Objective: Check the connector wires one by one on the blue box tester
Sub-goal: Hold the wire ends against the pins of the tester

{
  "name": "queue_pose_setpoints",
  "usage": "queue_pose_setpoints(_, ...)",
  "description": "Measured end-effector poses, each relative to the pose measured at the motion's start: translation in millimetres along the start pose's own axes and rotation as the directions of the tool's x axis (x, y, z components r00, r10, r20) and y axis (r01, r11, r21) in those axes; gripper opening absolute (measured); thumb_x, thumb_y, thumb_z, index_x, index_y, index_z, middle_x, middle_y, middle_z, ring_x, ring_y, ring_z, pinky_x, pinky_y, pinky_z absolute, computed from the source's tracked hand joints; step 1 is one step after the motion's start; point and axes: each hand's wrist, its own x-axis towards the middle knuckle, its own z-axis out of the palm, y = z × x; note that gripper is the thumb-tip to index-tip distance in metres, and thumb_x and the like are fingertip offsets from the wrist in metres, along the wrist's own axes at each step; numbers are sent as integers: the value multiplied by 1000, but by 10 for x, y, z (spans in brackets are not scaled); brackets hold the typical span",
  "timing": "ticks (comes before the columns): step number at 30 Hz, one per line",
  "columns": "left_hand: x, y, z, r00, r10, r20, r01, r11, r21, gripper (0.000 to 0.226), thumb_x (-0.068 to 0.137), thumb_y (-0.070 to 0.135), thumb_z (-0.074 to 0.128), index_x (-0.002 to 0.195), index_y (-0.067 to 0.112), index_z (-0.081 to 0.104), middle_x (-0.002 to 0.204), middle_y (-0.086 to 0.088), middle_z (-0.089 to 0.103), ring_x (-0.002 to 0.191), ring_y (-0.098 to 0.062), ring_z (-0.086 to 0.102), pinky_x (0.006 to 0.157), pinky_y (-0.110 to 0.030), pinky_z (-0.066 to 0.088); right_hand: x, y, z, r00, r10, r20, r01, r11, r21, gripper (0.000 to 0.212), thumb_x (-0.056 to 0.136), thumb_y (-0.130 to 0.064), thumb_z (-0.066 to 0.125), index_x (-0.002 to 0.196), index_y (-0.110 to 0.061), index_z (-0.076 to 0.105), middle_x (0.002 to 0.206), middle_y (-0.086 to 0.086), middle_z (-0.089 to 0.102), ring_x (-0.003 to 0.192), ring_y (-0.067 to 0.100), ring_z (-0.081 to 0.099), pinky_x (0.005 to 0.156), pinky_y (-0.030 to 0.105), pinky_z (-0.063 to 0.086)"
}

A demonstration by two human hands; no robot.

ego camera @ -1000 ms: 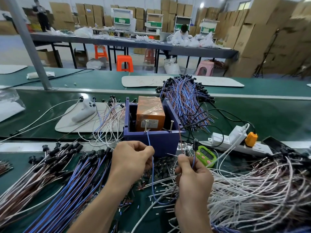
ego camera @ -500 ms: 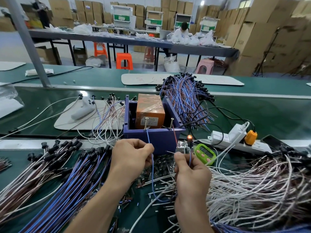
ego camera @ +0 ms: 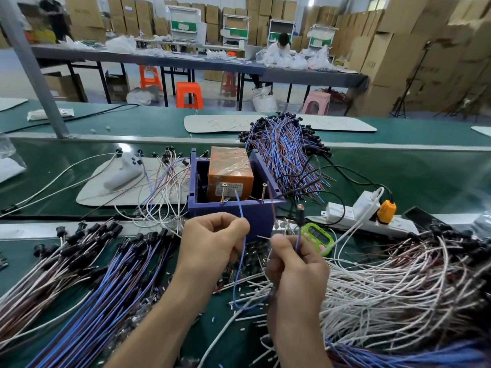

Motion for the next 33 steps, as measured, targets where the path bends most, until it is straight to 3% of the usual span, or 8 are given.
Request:
queue_pose_setpoints(6, -79, 169, 41, 991, -64, 114, 91, 962, -257, 22, 64, 33, 85, 79, 17, 83, 61, -4, 63, 55, -17, 52, 55, -27, 44, -83, -217, 67, 968, 128, 215, -116, 991, -69, 36, 84, 4, 68, 57, -19, 62, 51, 0, 40, 45, 12, 29, 43, 23, 25)
queue_pose_setpoints(8, -112, 231, 34, 990, -72, 122, 100, 966, -239, 33, 55, 39, 82, 84, 21, 84, 68, -8, 67, 63, -23, 56, 61, -33, 48, -105, -320, 60, 955, 145, 258, -122, 987, -100, 38, 85, 5, 67, 56, -20, 62, 51, -1, 41, 45, 11, 30, 43, 23, 25)
queue_pose_setpoints(11, -190, 321, 39, 987, -40, 156, 66, 984, -168, 14, 67, 28, 82, 78, 20, 83, 62, -8, 66, 53, -18, 57, 52, -27, 48, -190, -529, -24, 941, 160, 298, -124, 983, -136, 39, 90, 1, 65, 57, -19, 67, 53, -2, 50, 44, 8, 37, 42, 18, 30)
queue_pose_setpoints(18, -407, 407, 145, 994, -61, 86, 79, 972, -221, 30, 91, 7, 70, 64, 18, 80, 58, -2, 68, 43, -12, 58, 46, -18, 51, -163, -1234, -978, 992, 110, 58, -111, 994, 21, 37, 105, -14, 49, 82, 3, 72, 63, 16, 61, 38, 14, 39, 39, 23, 34)
queue_pose_setpoints(24, -662, 286, 414, 977, -133, 165, 161, 971, -174, 15, 92, 2, 68, 78, 6, 71, 56, -3, 69, 42, -9, 62, 43, -15, 49, -41, -1726, -1899, 984, -78, -160, 37, 969, -245, 28, 102, -11, 54, 81, -2, 70, 65, 12, 70, 54, 23, 70, 47, 29, 54)
queue_pose_setpoints(26, -789, 214, 488, 967, -133, 219, 141, 990, -20, 17, 89, 2, 73, 72, 4, 74, 57, -7, 69, 43, -13, 61, 49, -22, 52, -1, -1843, -2132, 955, -222, -197, 100, 866, -490, 29, 98, -11, 58, 73, -9, 72, 60, 8, 70, 53, 23, 71, 49, 31, 55)
queue_pose_setpoints(30, -1061, 121, 673, 888, -150, 434, -19, 933, 361, 18, 84, 9, 82, 69, 20, 81, 59, -6, 72, 46, -14, 61, 51, -23, 51, 114, -1980, -2543, 856, -488, -174, 7, 348, -938, 31, 93, -27, 62, 67, -16, 73, 50, 4, 65, 53, 25, 66, 54, 34, 51)
queue_pose_setpoints(33, -1196, 5, 825, 879, -36, 475, -343, 644, 683, 17, 80, 40, 84, 67, 49, 77, 59, 21, 70, 53, -2, 62, 54, -23, 49, 194, -1952, -2692, 836, -530, -143, -12, 243, -970, 14, 91, -23, 64, 80, -15, 67, 62, 0, 64, 64, 28, 62, 61, 31, 43)
